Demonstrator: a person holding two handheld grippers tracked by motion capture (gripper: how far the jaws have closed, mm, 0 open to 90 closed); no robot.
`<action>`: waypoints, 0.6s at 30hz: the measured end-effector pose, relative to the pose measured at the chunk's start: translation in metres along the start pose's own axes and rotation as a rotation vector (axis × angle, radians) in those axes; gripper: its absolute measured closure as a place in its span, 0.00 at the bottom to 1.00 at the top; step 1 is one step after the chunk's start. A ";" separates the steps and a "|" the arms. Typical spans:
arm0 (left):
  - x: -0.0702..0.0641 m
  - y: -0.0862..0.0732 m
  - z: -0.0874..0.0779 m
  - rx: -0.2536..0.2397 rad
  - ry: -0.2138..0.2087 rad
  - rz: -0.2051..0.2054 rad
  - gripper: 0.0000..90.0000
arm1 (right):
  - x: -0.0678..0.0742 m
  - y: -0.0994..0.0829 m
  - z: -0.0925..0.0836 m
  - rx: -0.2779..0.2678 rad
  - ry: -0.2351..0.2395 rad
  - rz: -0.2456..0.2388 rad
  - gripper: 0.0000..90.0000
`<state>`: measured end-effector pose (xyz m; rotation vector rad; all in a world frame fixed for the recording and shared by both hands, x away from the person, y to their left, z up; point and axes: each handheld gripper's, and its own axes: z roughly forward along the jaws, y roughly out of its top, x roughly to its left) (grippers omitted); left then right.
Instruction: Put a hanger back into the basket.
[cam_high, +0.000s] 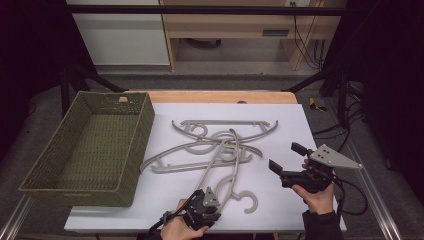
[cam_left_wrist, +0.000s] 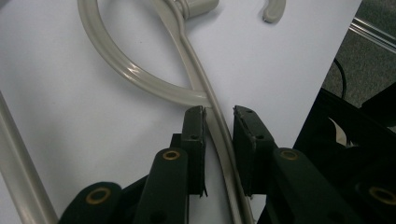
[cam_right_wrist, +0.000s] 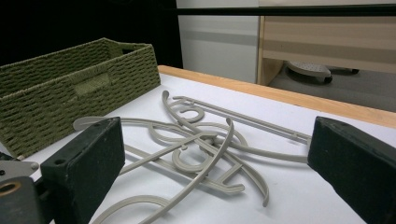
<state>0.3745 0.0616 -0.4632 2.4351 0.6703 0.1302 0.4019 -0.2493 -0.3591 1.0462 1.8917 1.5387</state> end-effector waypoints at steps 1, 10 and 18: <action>0.000 0.000 0.000 0.000 0.000 0.001 0.83 | 0.000 0.000 0.000 0.001 0.000 -0.001 0.04; 0.005 -0.002 -0.006 0.022 0.008 0.025 0.85 | 0.000 0.000 -0.001 -0.002 0.002 -0.001 0.04; 0.020 -0.005 -0.015 0.037 0.032 0.033 0.88 | -0.001 0.001 -0.002 -0.006 0.006 -0.001 0.05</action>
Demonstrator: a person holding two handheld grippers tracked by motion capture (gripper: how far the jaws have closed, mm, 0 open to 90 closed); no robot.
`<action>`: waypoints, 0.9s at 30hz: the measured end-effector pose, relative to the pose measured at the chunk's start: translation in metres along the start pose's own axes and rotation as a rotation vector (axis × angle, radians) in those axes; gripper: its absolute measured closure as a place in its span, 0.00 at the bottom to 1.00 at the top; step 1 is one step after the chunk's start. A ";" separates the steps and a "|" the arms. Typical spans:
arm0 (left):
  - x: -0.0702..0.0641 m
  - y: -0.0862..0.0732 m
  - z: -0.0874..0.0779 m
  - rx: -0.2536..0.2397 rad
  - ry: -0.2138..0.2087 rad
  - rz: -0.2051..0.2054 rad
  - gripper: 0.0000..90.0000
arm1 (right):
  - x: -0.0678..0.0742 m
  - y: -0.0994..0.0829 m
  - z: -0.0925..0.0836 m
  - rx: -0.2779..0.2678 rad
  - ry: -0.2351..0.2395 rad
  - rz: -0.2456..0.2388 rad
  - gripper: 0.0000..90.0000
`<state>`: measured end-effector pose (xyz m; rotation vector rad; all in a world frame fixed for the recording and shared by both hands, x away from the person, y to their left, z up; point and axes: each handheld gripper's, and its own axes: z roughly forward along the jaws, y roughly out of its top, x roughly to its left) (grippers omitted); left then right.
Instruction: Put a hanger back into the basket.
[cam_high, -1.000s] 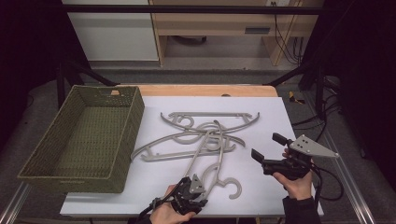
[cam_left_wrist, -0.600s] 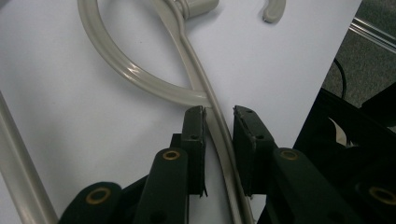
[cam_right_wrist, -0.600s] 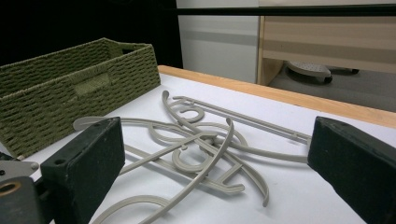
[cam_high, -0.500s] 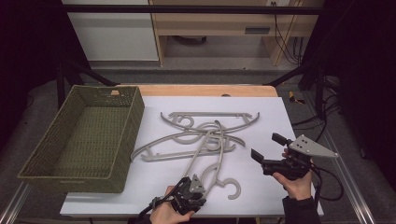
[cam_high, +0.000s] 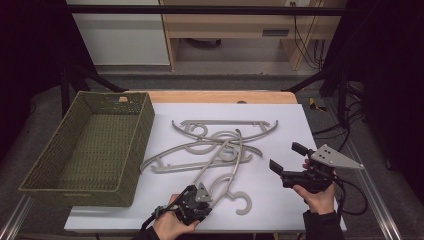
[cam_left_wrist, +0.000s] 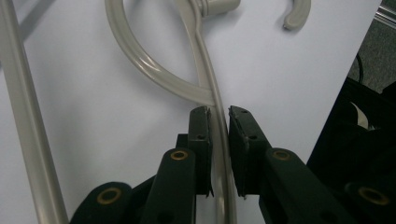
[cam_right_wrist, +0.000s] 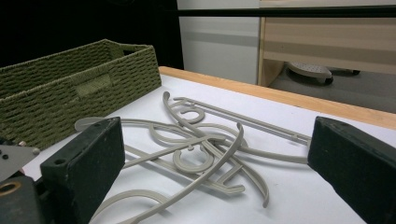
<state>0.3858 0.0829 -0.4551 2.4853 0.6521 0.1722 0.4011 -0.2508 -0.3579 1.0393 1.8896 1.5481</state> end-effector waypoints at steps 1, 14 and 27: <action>0.003 -0.001 -0.001 0.007 -0.005 0.002 0.88 | 0.000 0.000 0.000 0.000 0.000 0.000 0.05; 0.014 -0.008 -0.003 0.050 -0.012 0.009 0.77 | 0.000 0.000 0.001 0.004 0.002 -0.001 0.05; 0.018 -0.005 -0.003 0.080 0.000 -0.010 0.91 | 0.002 -0.001 0.003 0.016 0.009 -0.009 0.05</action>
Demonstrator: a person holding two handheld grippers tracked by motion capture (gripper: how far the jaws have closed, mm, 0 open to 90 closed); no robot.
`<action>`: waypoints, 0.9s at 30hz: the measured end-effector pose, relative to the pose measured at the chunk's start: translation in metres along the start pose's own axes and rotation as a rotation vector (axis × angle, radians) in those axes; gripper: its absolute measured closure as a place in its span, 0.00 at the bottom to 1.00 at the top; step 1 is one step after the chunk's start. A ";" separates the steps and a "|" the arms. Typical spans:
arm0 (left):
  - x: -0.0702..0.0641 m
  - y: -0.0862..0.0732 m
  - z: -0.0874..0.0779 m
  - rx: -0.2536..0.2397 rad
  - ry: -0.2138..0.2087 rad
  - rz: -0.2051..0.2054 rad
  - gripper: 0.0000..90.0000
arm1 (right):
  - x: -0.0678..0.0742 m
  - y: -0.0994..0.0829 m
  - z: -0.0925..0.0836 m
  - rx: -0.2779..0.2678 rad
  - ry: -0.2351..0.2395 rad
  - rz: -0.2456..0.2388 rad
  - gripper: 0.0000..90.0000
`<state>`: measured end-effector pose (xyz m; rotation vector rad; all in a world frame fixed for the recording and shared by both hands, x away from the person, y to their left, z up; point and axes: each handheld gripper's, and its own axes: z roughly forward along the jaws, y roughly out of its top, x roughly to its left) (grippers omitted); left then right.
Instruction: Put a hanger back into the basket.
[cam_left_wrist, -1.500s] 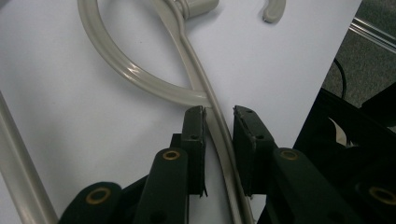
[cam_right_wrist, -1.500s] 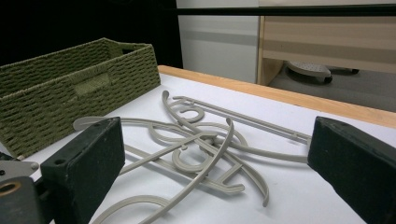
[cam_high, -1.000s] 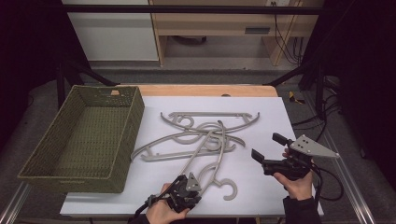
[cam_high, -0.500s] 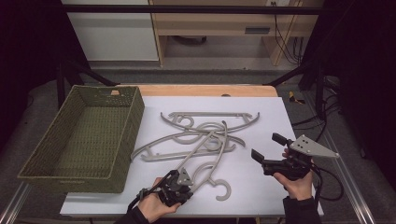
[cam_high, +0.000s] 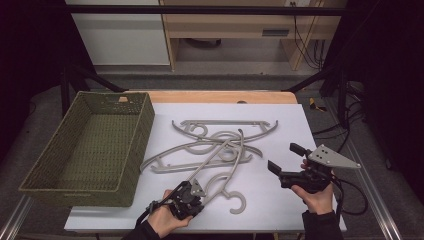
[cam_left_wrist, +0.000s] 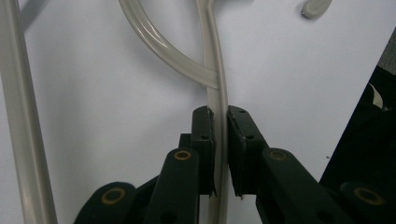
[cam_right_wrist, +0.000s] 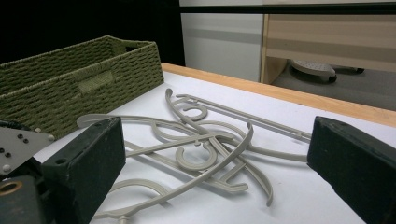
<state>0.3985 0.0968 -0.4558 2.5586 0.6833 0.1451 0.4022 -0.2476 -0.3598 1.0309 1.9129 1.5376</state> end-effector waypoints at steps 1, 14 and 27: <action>-0.001 0.000 0.000 -0.004 0.005 0.013 0.91 | 0.000 0.000 0.000 0.000 0.000 0.002 0.05; 0.001 -0.001 -0.011 -0.080 -0.018 0.039 0.91 | -0.001 0.000 0.000 -0.001 0.003 0.000 0.05; 0.003 0.000 -0.036 -0.173 0.021 0.055 0.91 | -0.001 0.000 0.000 -0.001 0.004 0.003 0.05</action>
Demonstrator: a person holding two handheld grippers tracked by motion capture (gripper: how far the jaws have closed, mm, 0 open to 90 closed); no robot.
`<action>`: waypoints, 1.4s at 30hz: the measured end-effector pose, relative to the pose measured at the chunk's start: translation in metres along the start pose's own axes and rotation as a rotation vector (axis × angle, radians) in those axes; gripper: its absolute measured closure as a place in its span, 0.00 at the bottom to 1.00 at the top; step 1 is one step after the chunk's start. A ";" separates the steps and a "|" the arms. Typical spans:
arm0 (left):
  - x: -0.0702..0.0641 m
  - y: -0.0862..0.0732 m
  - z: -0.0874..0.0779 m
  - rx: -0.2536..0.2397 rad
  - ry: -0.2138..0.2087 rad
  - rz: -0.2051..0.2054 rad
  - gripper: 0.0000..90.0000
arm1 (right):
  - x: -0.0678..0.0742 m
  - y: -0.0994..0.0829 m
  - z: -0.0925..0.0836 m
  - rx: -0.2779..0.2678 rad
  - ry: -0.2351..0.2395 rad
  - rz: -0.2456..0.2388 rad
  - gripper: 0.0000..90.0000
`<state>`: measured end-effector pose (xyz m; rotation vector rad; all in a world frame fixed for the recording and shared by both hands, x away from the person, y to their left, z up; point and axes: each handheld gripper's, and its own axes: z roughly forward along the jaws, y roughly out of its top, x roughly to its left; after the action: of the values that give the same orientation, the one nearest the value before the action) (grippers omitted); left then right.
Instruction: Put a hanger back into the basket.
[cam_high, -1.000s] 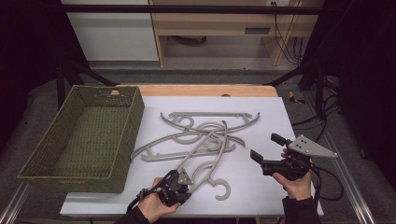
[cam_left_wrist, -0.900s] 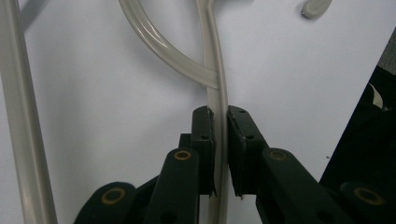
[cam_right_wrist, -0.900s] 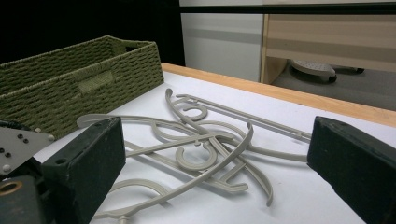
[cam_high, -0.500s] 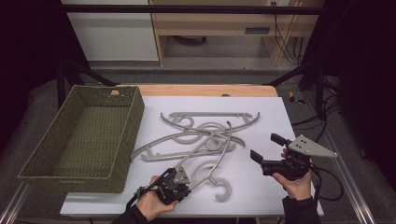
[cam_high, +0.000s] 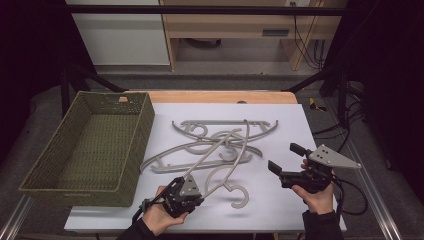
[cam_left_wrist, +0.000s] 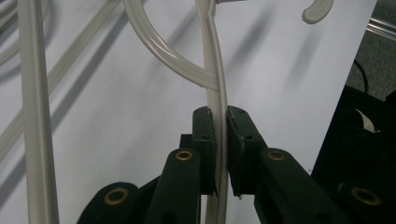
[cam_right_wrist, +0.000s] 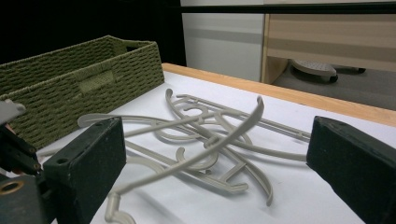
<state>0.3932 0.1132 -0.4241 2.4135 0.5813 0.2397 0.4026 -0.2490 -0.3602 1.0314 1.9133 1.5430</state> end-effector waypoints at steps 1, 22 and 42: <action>0.002 0.000 -0.003 -0.007 0.001 -0.005 0.91 | 0.000 0.000 0.000 0.000 0.000 -0.001 0.05; 0.021 0.004 -0.076 -0.192 0.038 -0.060 0.91 | -0.002 -0.001 0.000 0.001 -0.005 0.006 0.05; 0.069 0.003 -0.147 -0.280 0.108 -0.084 0.91 | -0.001 -0.002 0.003 0.013 -0.006 -0.001 0.05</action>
<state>0.4104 0.2234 -0.3055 2.1118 0.6505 0.3911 0.4055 -0.2482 -0.3634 1.0392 1.9214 1.5274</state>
